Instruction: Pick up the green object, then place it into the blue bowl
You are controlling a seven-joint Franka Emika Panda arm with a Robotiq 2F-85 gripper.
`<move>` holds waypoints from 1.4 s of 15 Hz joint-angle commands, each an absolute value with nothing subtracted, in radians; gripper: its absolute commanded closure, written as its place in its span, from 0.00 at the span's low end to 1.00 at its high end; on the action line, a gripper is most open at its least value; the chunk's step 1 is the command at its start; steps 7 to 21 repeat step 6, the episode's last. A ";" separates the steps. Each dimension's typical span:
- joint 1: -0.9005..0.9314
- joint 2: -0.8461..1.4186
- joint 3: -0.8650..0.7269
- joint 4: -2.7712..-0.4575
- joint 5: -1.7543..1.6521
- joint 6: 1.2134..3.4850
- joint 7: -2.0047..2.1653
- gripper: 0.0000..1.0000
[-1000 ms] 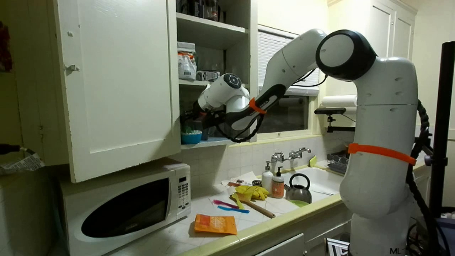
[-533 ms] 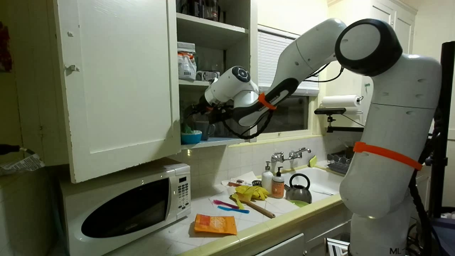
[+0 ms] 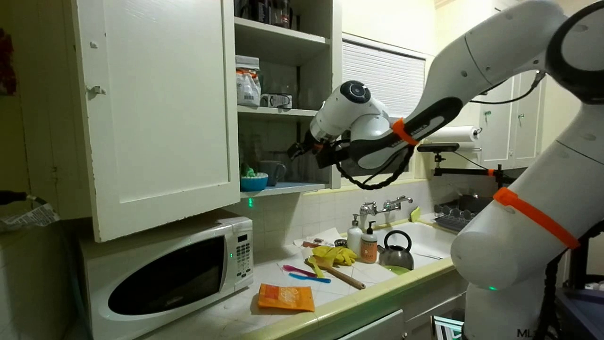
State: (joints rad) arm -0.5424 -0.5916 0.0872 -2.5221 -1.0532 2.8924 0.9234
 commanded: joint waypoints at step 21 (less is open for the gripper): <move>-0.196 -0.761 -0.075 -2.788 -0.747 2.659 0.578 0.00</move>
